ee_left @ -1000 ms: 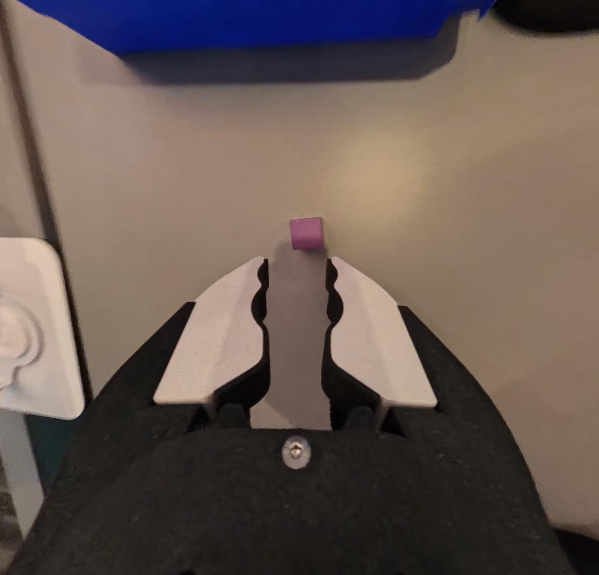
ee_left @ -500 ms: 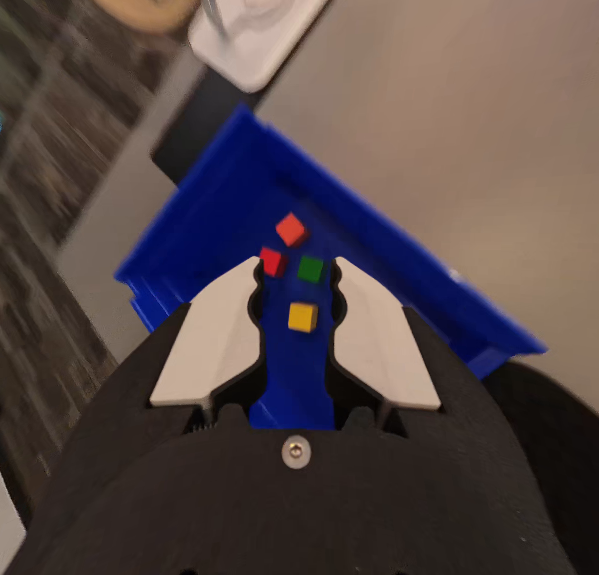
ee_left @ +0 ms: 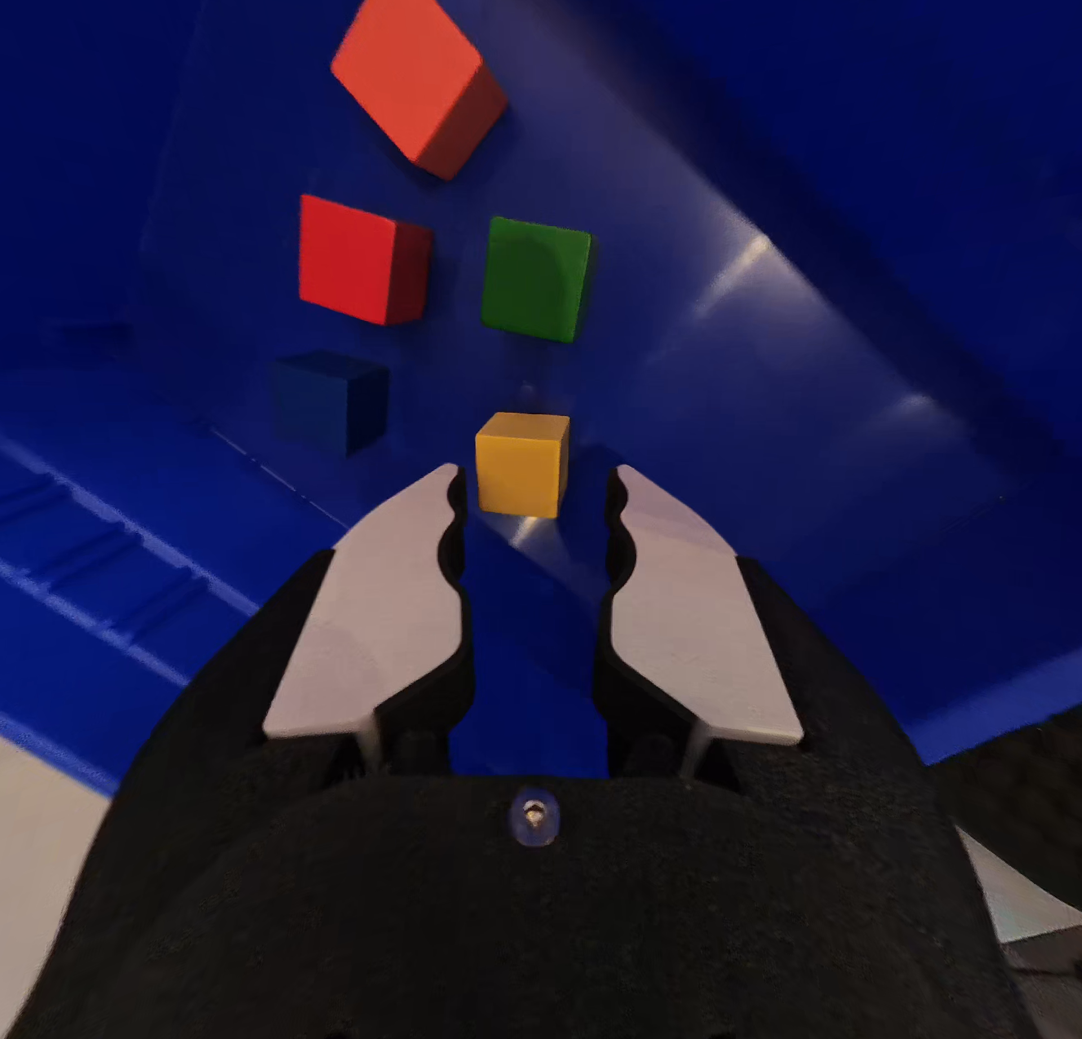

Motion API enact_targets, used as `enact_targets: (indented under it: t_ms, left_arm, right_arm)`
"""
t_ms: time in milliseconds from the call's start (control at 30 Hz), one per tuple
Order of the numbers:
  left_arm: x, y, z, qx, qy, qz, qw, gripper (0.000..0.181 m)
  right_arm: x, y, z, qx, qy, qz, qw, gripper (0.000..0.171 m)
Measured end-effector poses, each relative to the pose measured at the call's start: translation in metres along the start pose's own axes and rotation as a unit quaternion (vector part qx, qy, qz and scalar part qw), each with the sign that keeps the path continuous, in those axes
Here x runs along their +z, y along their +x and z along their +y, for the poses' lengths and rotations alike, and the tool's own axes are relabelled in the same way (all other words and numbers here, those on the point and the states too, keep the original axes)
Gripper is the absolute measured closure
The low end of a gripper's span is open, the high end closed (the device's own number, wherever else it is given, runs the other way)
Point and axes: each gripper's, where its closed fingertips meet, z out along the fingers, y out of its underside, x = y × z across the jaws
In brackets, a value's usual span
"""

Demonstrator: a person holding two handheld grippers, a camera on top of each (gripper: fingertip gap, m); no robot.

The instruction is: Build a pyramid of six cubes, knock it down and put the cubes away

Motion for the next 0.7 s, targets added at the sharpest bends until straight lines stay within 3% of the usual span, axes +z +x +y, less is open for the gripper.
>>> enact_targets:
  t_ms: [67, 233, 333, 433, 567, 700]
  left_arm:
    - [0.006, -0.001, 0.001, -0.002, -0.007, 0.002, 1.0, 0.151]
    - [-0.018, -0.012, -0.004, -0.005, 0.018, -0.015, 1.0, 0.153]
    - [-0.075, -0.03, -0.026, -0.008, 0.084, -0.072, 0.994, 0.153]
    - [-0.146, -0.031, -0.073, 0.007, 0.169, -0.118, 0.978, 0.153]
    - [-0.184, 0.033, -0.149, 0.091, 0.206, -0.094, 0.97, 0.154]
    - [-0.148, 0.124, -0.21, 0.175, 0.204, -0.033, 0.963, 0.153]
  right_arm:
    - [0.001, 0.0, 0.001, -0.001, -0.003, -0.002, 1.0, 0.117]
    - [0.0, 0.0, 0.003, -0.003, -0.006, -0.005, 1.0, 0.117]
    - [-0.001, 0.0, 0.001, -0.001, -0.001, -0.007, 1.0, 0.117]
    - [-0.002, -0.001, 0.0, 0.0, 0.003, -0.008, 1.0, 0.117]
    - [0.0, -0.005, 0.0, -0.009, -0.004, -0.007, 1.0, 0.117]
    - [-0.001, -0.014, 0.0, -0.033, -0.014, -0.005, 0.999, 0.117]
